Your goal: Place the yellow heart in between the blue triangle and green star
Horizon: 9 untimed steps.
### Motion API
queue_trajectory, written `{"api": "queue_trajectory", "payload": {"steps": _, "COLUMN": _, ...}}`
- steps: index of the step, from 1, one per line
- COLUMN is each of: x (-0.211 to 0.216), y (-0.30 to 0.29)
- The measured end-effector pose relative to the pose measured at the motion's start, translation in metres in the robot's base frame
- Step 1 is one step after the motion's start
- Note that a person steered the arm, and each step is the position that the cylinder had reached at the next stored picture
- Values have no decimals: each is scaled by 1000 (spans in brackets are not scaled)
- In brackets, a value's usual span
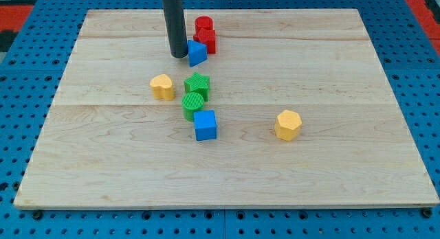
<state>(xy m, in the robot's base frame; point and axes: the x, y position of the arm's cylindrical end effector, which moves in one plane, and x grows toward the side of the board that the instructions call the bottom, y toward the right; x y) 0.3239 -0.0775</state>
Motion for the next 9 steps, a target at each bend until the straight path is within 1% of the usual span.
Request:
{"api": "queue_trajectory", "payload": {"steps": 1, "x": 7, "y": 11}}
{"api": "queue_trajectory", "payload": {"steps": 2, "x": 13, "y": -45}}
{"api": "queue_trajectory", "payload": {"steps": 3, "x": 45, "y": -95}}
{"api": "queue_trajectory", "payload": {"steps": 4, "x": 95, "y": -93}}
{"api": "queue_trajectory", "payload": {"steps": 5, "x": 116, "y": -62}}
{"api": "queue_trajectory", "payload": {"steps": 6, "x": 112, "y": -55}}
{"api": "queue_trajectory", "payload": {"steps": 7, "x": 104, "y": -30}}
{"api": "queue_trajectory", "payload": {"steps": 8, "x": 78, "y": -28}}
{"api": "queue_trajectory", "payload": {"steps": 9, "x": 65, "y": -39}}
